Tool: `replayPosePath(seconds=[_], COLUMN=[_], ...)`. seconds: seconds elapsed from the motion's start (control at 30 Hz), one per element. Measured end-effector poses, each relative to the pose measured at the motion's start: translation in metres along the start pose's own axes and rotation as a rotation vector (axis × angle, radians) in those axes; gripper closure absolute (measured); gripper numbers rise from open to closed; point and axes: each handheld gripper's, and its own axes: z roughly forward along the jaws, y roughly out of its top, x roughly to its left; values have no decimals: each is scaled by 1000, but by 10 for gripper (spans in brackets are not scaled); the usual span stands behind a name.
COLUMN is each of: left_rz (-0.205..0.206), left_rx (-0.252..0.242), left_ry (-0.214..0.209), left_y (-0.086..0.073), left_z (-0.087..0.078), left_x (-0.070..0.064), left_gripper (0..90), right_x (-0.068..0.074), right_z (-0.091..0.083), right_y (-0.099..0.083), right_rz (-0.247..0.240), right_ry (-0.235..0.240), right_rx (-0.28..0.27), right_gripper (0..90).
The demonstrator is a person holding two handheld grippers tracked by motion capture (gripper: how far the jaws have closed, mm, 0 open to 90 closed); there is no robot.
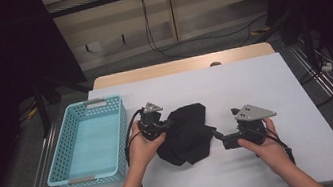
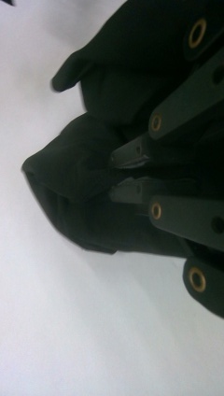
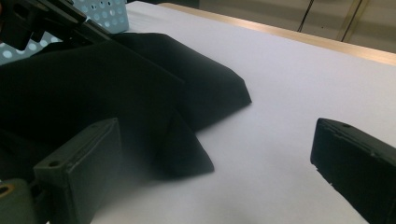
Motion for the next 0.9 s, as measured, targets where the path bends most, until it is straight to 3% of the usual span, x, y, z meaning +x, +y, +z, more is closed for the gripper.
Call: replayPosePath(seconds=[0.07, 0.17, 0.3, 0.37, 0.4, 0.53, 0.63, 0.7, 0.8, 0.9], left_rz=[-25, -77, -105, -109, -108, -118, -77, -60, -69, -79], left_rx=[-23, -66, -73, -76, -88, -95, -50, -31, -45, -59], left_ry=[18, 67, 98, 115, 156, 149, 89, 88, 86, 97], left_y=[2, 5, -1, -1, -1, 1, 1, 1, 0, -2], left_z=[-3, -12, -10, -8, -8, -9, -8, -8, -8, -10], left_x=[5, 23, 32, 32, 32, 29, 23, 22, 21, 23], left_gripper=[858, 859, 828, 708, 597, 296, 239, 199, 193, 175], right_x=[0, 3, 7, 8, 9, 10, 11, 12, 13, 20], right_z=[2, 10, 17, 21, 23, 29, 34, 40, 48, 61], right_y=[0, 2, 0, 1, 1, 4, 7, 9, 10, 8], right_rz=[5, 21, 7, 11, 4, -4, -3, -4, 12, 37], right_ry=[1, 16, 41, 41, 39, 37, 50, 53, 66, 109], right_rx=[-2, -5, 11, 23, 29, 33, 34, 37, 44, 74], right_gripper=[15, 24, 26, 35, 41, 94, 139, 163, 193, 275])
